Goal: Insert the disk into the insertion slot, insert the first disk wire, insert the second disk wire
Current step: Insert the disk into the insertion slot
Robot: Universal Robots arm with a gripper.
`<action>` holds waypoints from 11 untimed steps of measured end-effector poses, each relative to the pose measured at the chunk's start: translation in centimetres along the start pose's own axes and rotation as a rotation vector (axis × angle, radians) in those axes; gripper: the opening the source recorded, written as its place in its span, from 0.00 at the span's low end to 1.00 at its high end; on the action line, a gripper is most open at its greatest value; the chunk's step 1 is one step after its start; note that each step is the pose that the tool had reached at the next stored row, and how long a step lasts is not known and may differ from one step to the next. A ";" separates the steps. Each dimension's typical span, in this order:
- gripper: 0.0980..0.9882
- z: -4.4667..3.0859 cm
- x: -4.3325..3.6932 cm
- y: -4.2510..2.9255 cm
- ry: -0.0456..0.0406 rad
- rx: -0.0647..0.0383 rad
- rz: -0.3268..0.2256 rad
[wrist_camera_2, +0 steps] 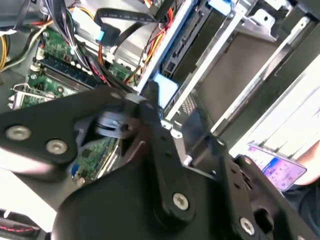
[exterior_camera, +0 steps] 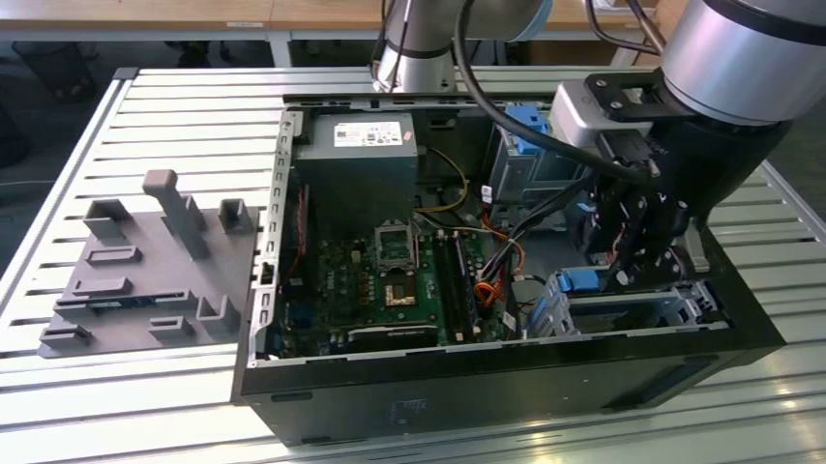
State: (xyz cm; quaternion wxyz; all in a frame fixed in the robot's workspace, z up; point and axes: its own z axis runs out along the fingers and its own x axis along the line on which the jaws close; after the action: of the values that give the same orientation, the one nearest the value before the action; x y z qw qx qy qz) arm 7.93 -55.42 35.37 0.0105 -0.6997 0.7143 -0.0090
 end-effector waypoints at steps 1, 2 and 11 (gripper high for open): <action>0.44 0.08 0.00 0.00 0.0000 0.000 0.000; 0.37 0.16 0.00 0.00 0.0000 0.000 0.000; 0.01 0.61 0.00 0.04 0.0001 0.000 0.000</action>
State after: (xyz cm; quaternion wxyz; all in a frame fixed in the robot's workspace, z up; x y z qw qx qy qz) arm 7.91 -55.42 34.76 0.0104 -0.6997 0.7143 -0.0090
